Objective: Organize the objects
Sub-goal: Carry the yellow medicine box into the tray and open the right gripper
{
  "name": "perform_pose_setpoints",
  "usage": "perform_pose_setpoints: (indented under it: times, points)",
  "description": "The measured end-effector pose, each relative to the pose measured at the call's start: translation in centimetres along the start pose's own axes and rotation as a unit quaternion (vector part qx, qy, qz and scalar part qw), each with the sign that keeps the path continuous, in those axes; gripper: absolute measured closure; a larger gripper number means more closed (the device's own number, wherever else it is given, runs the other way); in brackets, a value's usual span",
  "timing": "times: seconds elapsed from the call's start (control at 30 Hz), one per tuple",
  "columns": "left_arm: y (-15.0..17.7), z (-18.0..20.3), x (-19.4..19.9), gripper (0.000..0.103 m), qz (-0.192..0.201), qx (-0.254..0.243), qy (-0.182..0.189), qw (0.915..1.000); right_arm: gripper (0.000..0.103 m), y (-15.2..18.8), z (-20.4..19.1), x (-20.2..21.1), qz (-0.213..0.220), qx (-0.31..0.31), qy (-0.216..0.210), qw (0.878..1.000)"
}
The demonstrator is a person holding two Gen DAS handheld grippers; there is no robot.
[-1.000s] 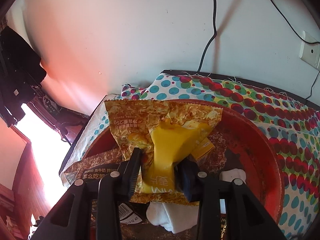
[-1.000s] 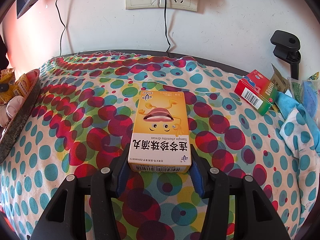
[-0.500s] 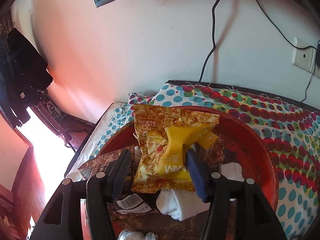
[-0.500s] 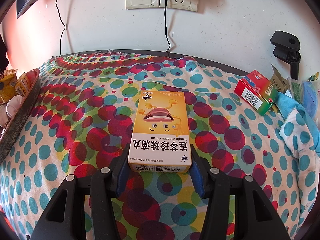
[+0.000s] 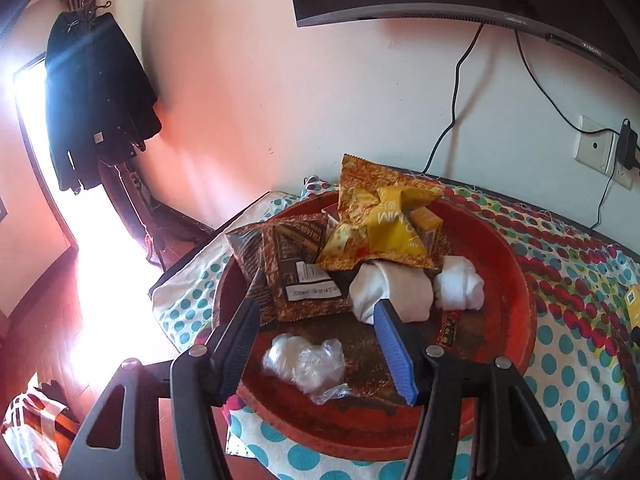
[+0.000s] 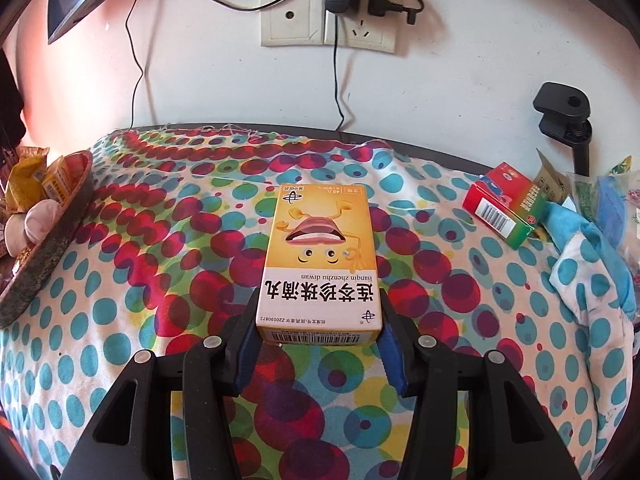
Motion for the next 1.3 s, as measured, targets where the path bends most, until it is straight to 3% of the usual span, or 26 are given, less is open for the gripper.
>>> perform_pose_setpoints:
  times: [0.23, 0.4, 0.67, 0.97, 1.3]
  points:
    - [1.0, -1.6, -1.1, 0.042, -0.003, 0.0, -0.023, 0.9997, 0.055, -0.2, -1.2, 0.2, -0.002, 0.018, 0.021, 1.0]
    - [1.0, -1.4, -1.3, 0.042, -0.003, -0.003, -0.008, 1.0, 0.055, -2.8, -4.9, 1.7, 0.019, 0.011, -0.027, 0.999]
    - [0.7, -1.2, -0.9, 0.042, 0.0, 0.001, 0.007, 1.0, 0.055, -6.3, -16.0, 4.2, 0.049, 0.055, -0.13, 0.989]
    - [0.7, -2.1, -1.2, 0.042, -0.008, 0.015, 0.008, 0.9998, 0.055, -5.8, -27.1, 4.6, 0.034, 0.099, -0.206, 0.973]
    - [0.4, -4.2, -1.4, 0.042, -0.009, 0.059, 0.006, 0.9982, 0.055, -2.5, -33.0, 2.8, -0.009, 0.127, -0.223, 0.966]
Point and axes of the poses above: each gripper's, at about its wrist camera, not at the fingertips, and x roughly against the way its jaws point, z to its right, y to its underside, the point moved 3 cm from there along -x, roughly the way its jaws point, and after that the axes turned 9 degrees about z, right-handed, at the moved point
